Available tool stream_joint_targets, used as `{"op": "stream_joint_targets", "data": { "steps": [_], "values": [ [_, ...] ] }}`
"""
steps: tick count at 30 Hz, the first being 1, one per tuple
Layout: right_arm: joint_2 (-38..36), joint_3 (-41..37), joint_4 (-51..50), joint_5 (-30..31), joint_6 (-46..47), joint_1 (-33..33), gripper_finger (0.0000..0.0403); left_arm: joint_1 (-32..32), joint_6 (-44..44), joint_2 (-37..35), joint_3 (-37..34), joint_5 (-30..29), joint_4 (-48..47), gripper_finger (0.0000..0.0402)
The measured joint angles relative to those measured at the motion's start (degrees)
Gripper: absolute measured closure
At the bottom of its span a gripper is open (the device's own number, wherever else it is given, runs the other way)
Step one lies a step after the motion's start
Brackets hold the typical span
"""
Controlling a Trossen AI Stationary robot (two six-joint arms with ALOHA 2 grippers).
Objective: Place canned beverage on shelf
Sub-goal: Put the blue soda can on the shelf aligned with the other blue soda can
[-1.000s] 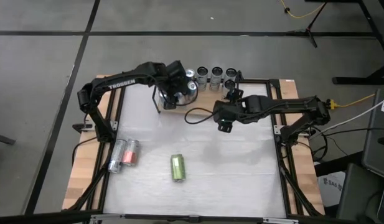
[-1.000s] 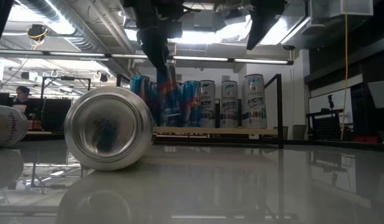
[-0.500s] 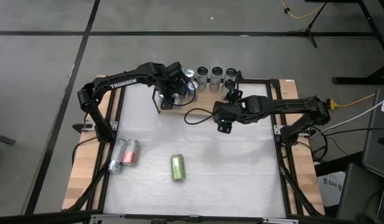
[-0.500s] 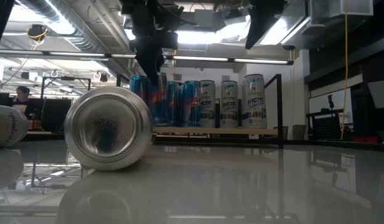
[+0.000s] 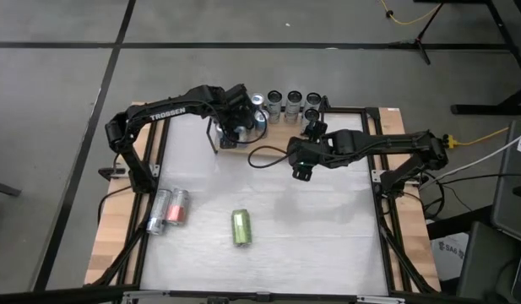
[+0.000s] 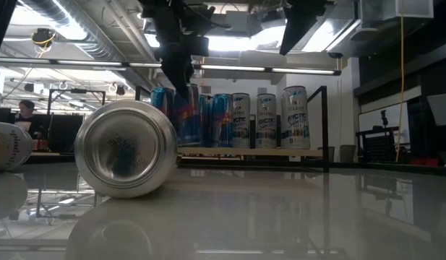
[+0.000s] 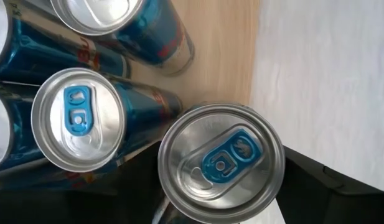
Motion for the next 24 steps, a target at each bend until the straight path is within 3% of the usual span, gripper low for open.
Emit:
{"op": "stream_joint_targets", "data": {
  "steps": [24],
  "values": [
    [0.0,0.0,0.0,-0.4,-0.1,0.1,0.0047,0.0,-0.5,0.0,0.0,0.0,0.1,0.0145]
  ]
}}
